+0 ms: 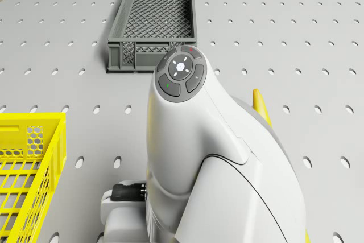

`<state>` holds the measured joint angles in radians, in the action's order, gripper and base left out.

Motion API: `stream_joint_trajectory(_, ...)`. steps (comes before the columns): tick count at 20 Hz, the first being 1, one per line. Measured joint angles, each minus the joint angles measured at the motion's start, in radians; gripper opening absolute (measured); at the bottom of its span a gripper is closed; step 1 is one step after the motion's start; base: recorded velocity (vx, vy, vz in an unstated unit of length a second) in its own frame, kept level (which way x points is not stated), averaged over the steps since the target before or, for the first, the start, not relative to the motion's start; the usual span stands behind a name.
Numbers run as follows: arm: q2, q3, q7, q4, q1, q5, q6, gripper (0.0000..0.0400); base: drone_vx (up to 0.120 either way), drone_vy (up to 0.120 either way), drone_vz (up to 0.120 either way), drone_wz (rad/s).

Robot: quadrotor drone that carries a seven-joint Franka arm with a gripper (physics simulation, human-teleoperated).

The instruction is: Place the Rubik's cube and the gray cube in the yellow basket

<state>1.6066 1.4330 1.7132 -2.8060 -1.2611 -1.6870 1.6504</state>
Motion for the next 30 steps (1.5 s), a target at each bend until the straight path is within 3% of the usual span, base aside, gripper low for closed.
stream_joint_trajectory(24,-0.004,-0.023,-0.004,-0.009,0.014,-0.024,0.003,0.0400,0.000,0.000,0.000,0.000)
stream_joint_trajectory(30,-0.005,-0.024,-0.004,-0.004,0.009,-0.025,0.002,0.0290,0.000,0.000,0.000,0.000)
